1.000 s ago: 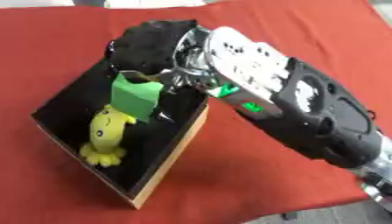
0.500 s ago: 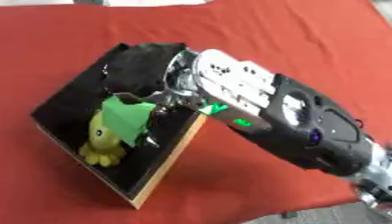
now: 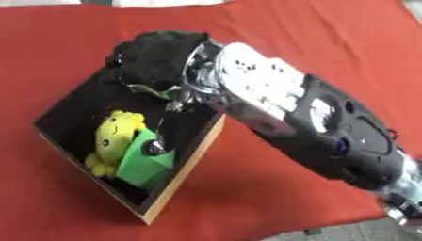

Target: Pick up objects on the table and place them in the box.

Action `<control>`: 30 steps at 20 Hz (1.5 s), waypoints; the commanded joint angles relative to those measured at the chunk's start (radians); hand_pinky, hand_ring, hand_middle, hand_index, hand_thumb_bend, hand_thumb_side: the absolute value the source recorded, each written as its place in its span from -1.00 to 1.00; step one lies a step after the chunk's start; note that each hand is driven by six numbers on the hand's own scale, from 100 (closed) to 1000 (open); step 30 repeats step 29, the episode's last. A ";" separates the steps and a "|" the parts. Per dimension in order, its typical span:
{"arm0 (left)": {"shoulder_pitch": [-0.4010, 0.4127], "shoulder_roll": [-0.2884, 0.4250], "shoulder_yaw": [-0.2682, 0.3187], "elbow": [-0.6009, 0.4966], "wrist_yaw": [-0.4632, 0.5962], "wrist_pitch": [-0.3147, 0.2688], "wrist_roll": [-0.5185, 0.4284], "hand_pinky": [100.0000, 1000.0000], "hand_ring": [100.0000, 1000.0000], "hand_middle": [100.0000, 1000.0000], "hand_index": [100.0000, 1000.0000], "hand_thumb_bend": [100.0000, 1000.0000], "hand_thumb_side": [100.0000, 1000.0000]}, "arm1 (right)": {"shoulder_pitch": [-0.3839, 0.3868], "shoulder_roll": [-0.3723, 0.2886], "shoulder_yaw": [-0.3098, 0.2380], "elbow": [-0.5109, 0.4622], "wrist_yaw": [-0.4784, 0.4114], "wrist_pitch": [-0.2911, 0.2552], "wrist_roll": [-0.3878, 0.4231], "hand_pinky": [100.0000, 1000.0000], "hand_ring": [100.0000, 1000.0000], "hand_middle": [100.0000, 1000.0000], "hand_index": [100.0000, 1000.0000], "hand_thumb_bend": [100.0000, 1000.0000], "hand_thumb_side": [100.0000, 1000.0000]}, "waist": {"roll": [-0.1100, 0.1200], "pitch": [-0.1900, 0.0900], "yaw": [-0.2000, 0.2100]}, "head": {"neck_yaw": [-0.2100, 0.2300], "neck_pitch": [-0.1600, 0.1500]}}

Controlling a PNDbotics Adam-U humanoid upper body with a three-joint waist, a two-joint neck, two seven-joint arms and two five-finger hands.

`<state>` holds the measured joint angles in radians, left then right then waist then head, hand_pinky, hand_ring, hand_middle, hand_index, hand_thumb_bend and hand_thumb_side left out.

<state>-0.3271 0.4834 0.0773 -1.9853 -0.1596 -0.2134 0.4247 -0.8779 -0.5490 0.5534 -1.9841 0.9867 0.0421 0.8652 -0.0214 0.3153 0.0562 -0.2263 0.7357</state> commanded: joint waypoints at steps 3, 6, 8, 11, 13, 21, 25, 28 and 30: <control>-0.006 0.013 0.008 -0.015 0.000 -0.001 0.003 -0.04 0.67 0.34 0.56 -1.00 -0.21 | -0.021 -0.013 -0.098 -0.016 0.027 -0.017 -0.080 0.84 0.93 0.69 0.87 -0.17 -0.14 | 0.007 -0.017 0.000 | 0.007 -0.004; -0.005 0.013 0.010 -0.015 -0.002 -0.001 0.005 -0.04 0.67 0.34 0.56 -1.00 -0.21 | -0.010 -0.028 -0.165 -0.016 0.017 -0.005 -0.164 0.78 0.85 0.63 0.79 -0.31 -0.20 | 0.009 -0.016 -0.002 | 0.013 -0.003; -0.005 0.013 0.012 -0.015 -0.002 -0.001 0.008 -0.03 0.67 0.34 0.56 -1.00 -0.20 | 0.007 -0.047 -0.218 -0.016 0.002 0.018 -0.242 0.75 0.79 0.59 0.74 -0.52 -0.19 | 0.010 -0.015 -0.005 | 0.016 -0.003; -0.004 0.014 0.015 -0.015 -0.004 -0.001 0.014 -0.03 0.66 0.34 0.55 -1.00 -0.19 | 0.051 -0.092 -0.292 -0.016 -0.039 0.076 -0.388 0.71 0.67 0.50 0.68 -0.81 -0.41 | 0.011 -0.013 -0.004 | 0.022 -0.005; -0.004 0.015 0.017 -0.015 -0.004 -0.002 0.020 -0.03 0.66 0.34 0.55 -1.00 -0.18 | 0.104 -0.133 -0.353 -0.016 -0.083 0.127 -0.531 0.70 0.64 0.48 0.65 -0.98 -0.50 | 0.011 -0.011 -0.002 | 0.026 -0.007; -0.002 0.014 0.023 -0.015 -0.004 -0.006 0.040 -0.03 0.66 0.34 0.55 -1.00 -0.18 | 0.324 -0.193 -0.545 -0.016 -0.286 0.330 -1.044 0.61 0.50 0.34 0.56 -1.00 -0.15 | 0.021 -0.010 -0.001 | 0.036 -0.015; -0.003 0.013 0.025 -0.015 -0.004 -0.008 0.046 -0.02 0.64 0.33 0.55 -1.00 -0.19 | 0.393 -0.187 -0.588 -0.016 -0.394 0.375 -1.212 0.60 0.45 0.32 0.55 -1.00 0.12 | 0.028 -0.009 0.003 | 0.049 -0.021; -0.003 0.011 0.026 -0.015 -0.004 -0.010 0.051 -0.02 0.64 0.33 0.55 -1.00 -0.18 | 0.422 -0.175 -0.613 -0.016 -0.478 0.381 -1.316 0.60 0.43 0.30 0.54 -1.00 0.28 | 0.033 -0.007 0.005 | 0.061 -0.027; -0.003 0.011 0.026 -0.015 -0.004 -0.011 0.053 -0.02 0.63 0.33 0.55 -1.00 -0.17 | 0.430 -0.172 -0.619 -0.016 -0.508 0.380 -1.347 0.60 0.42 0.29 0.53 -1.00 0.29 | 0.034 -0.007 0.006 | 0.063 -0.029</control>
